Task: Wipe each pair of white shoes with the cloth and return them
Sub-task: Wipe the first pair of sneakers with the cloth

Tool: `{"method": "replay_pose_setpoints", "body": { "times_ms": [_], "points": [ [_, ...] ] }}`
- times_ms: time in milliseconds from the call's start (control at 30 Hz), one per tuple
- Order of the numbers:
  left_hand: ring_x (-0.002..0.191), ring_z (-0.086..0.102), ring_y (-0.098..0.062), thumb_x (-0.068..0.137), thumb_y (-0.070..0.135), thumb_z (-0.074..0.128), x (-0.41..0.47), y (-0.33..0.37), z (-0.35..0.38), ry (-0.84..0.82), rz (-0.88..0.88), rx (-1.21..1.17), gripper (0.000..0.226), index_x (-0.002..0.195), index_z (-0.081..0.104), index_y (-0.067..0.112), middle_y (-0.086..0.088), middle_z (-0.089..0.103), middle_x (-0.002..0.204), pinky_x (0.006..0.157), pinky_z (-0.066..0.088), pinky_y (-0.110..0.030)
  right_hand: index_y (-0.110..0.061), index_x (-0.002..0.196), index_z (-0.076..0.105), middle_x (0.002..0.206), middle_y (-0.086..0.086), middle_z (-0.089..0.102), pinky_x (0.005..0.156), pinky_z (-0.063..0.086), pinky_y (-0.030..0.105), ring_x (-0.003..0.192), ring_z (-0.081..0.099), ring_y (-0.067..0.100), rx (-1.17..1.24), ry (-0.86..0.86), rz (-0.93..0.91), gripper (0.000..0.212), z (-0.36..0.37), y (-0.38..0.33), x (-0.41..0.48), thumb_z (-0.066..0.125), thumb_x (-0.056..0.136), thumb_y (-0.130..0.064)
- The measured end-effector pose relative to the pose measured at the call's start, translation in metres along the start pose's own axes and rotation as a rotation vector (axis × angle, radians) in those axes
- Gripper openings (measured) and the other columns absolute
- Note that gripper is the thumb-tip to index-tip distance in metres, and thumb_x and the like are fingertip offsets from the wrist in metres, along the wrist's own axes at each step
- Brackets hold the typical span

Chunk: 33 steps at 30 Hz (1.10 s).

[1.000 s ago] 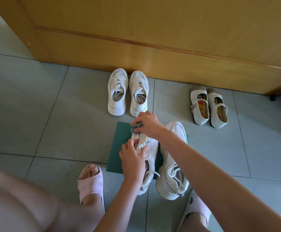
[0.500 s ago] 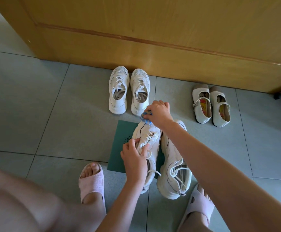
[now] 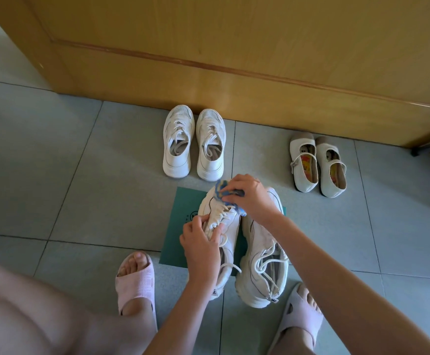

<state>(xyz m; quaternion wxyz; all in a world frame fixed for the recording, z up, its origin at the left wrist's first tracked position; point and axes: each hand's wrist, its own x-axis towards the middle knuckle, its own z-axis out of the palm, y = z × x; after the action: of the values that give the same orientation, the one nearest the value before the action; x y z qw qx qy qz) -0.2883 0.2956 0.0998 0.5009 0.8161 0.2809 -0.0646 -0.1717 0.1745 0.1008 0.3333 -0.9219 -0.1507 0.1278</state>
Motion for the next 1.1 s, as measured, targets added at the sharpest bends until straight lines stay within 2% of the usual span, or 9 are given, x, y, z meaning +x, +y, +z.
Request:
{"method": "replay_pose_setpoints", "body": {
  "times_ms": [133,233,367,500,567,633,767,900,1100],
  "points": [
    [0.110,0.042,-0.020,0.086,0.037,0.063,0.001,0.000,0.001,-0.005,-0.003,0.000,0.037,0.115,0.055,0.016,-0.006,0.050,0.120,0.086,0.039,-0.028,-0.014,0.094,0.075,0.096,0.002,0.062,0.087,0.041,0.034,0.093,0.052,0.019,-0.029,-0.023,0.002,0.016,0.001,0.000,-0.001,0.073,0.078,-0.018],
    [0.112,0.040,-0.020,0.086,0.037,0.063,0.001,0.002,0.001,-0.018,-0.015,-0.004,0.038,0.117,0.054,0.017,-0.005,0.048,0.121,0.084,0.036,-0.026,-0.013,0.090,0.073,0.092,0.004,0.061,0.088,0.041,0.038,0.090,0.054,0.022,-0.143,0.070,0.005,0.014,0.004,0.006,0.000,0.072,0.077,-0.013],
    [0.112,0.040,-0.020,0.086,0.037,0.063,0.001,0.002,0.000,-0.022,-0.013,0.000,0.038,0.117,0.054,0.017,-0.005,0.048,0.122,0.084,0.037,-0.026,-0.009,0.095,0.071,0.094,0.008,0.060,0.082,0.032,0.030,0.092,0.054,0.027,-0.231,0.220,0.103,0.013,0.001,0.010,0.003,0.065,0.083,-0.012],
    [0.109,0.042,-0.019,0.087,0.038,0.062,0.000,-0.001,0.000,-0.007,0.013,0.008,0.036,0.116,0.054,0.017,-0.005,0.049,0.120,0.083,0.038,-0.026,-0.009,0.093,0.073,0.090,0.008,0.060,0.081,0.038,0.032,0.089,0.054,0.027,-0.169,0.313,0.139,0.012,-0.005,0.006,0.013,0.067,0.083,-0.012],
    [0.108,0.042,-0.018,0.086,0.038,0.062,0.000,-0.002,0.000,0.006,0.021,0.000,0.035,0.115,0.055,0.018,-0.005,0.050,0.118,0.084,0.041,-0.028,-0.010,0.091,0.074,0.087,0.004,0.060,0.079,0.043,0.034,0.086,0.054,0.021,-0.101,0.261,0.056,0.012,-0.008,-0.003,0.019,0.069,0.081,-0.014],
    [0.107,0.043,-0.019,0.086,0.038,0.063,0.000,-0.003,0.001,0.014,0.019,-0.004,0.035,0.113,0.055,0.018,-0.005,0.050,0.116,0.087,0.043,-0.031,-0.014,0.094,0.073,0.089,-0.001,0.060,0.080,0.043,0.030,0.088,0.050,0.015,-0.084,0.071,-0.047,0.014,-0.005,-0.018,0.022,0.069,0.082,-0.019],
    [0.104,0.045,-0.022,0.085,0.038,0.065,0.001,-0.003,0.003,0.036,0.008,0.005,0.038,0.111,0.056,0.012,-0.007,0.052,0.112,0.088,0.043,-0.034,-0.028,0.101,0.070,0.107,-0.005,0.056,0.093,0.032,0.030,0.103,0.039,0.015,-0.298,-0.299,-0.137,0.017,0.021,-0.039,0.025,0.063,0.086,-0.033],
    [0.105,0.045,-0.022,0.086,0.035,0.065,0.001,-0.002,0.004,0.036,0.008,-0.033,0.032,0.109,0.057,0.014,-0.005,0.051,0.111,0.087,0.043,-0.032,-0.036,0.105,0.065,0.109,-0.010,0.054,0.097,0.024,0.031,0.109,0.037,0.015,-0.534,-0.281,-0.178,0.021,0.018,-0.035,0.035,0.056,0.088,-0.044],
    [0.109,0.043,-0.020,0.086,0.032,0.064,-0.001,0.000,0.003,0.033,0.000,-0.079,0.032,0.113,0.057,0.015,-0.004,0.050,0.115,0.088,0.041,-0.029,-0.028,0.109,0.064,0.111,-0.007,0.057,0.098,0.028,0.031,0.110,0.043,0.018,-0.561,-0.078,-0.024,0.026,0.005,-0.019,0.047,0.055,0.089,-0.043]
  ]
}}
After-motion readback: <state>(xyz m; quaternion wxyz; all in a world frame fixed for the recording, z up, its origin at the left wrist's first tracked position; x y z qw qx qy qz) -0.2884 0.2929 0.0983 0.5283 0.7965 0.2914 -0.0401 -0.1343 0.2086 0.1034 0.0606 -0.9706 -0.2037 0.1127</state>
